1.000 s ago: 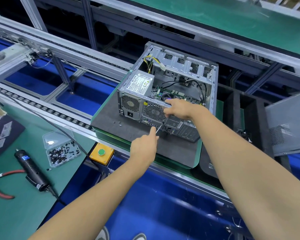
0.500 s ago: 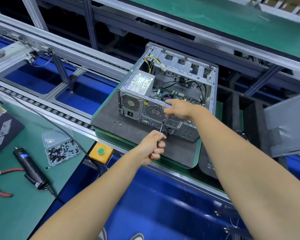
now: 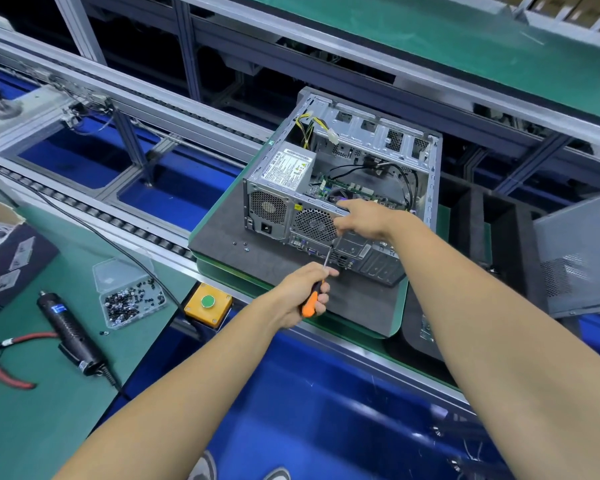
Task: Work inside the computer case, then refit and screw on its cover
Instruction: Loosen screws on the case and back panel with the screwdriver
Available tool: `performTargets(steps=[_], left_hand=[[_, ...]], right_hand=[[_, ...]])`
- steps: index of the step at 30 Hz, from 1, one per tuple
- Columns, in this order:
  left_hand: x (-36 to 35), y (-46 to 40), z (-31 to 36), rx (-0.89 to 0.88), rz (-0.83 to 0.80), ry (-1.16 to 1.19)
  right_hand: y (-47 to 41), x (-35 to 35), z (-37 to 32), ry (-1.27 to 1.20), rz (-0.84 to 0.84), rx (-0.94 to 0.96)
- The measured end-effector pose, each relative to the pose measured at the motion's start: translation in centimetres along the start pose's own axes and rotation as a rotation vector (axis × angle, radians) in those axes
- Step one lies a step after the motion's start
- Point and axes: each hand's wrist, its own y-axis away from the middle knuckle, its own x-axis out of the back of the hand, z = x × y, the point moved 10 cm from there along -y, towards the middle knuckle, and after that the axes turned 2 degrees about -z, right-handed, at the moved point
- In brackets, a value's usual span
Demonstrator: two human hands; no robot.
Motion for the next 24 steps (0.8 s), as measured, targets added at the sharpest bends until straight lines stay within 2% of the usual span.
performTargets(steps=[3, 5, 6, 9, 10, 11, 13, 14, 16, 18, 19, 21, 24], left_hand=[[0.0, -0.2, -0.4, 0.014, -0.027, 0.029], [0.5, -0.6, 0.7, -0.041, 0.058, -0.229], [1.1, -0.5, 2.0, -0.088, 0.16, -0.486], [1.1, 0.8, 4.8, -0.164, 0.472, -1.584], [0.5, 1.3, 5.1, -0.215, 0.541, -1.789], [-0.1, 1.5, 5.3, -0.259, 0.569, -1.866], [0.2, 1.7, 5.5, -0.295, 0.63, -1.712], [1.0, 1.7, 5.4, -0.276, 0.631, -1.534], [2.1, 0.3, 3.7, -0.162, 0.467, -1.03], [1.4, -0.7, 1.4, -0.079, 0.219, -0.485], [0.7, -0.6, 0.7, -0.057, 0.116, -0.299], [-0.2, -0.6, 0.1, -0.035, 0.011, -0.055], [-0.4, -0.7, 0.0, -0.037, 0.0, 0.022]], right_hand=[[0.1, 0.1, -0.2, 0.016, 0.008, 0.012], [0.1, 0.2, -0.2, 0.009, 0.02, 0.016], [0.1, 0.1, -0.3, 0.001, 0.016, 0.017], [0.3, 0.0, -0.7, -0.014, 0.002, 0.03], [0.2, 0.1, -0.7, -0.006, 0.006, 0.031], [0.2, 0.2, -0.6, 0.004, 0.01, 0.031], [0.2, 0.1, -0.6, 0.012, 0.008, 0.039], [0.2, 0.1, -0.6, 0.011, 0.005, 0.038], [0.2, 0.1, -0.5, 0.001, 0.001, 0.022], [0.4, 0.0, -0.4, -0.026, -0.008, -0.003], [0.5, -0.1, -0.4, -0.041, -0.01, -0.005], [0.6, -0.1, -0.5, -0.051, -0.005, 0.0], [0.9, 0.0, -0.7, -0.045, -0.001, 0.003]])
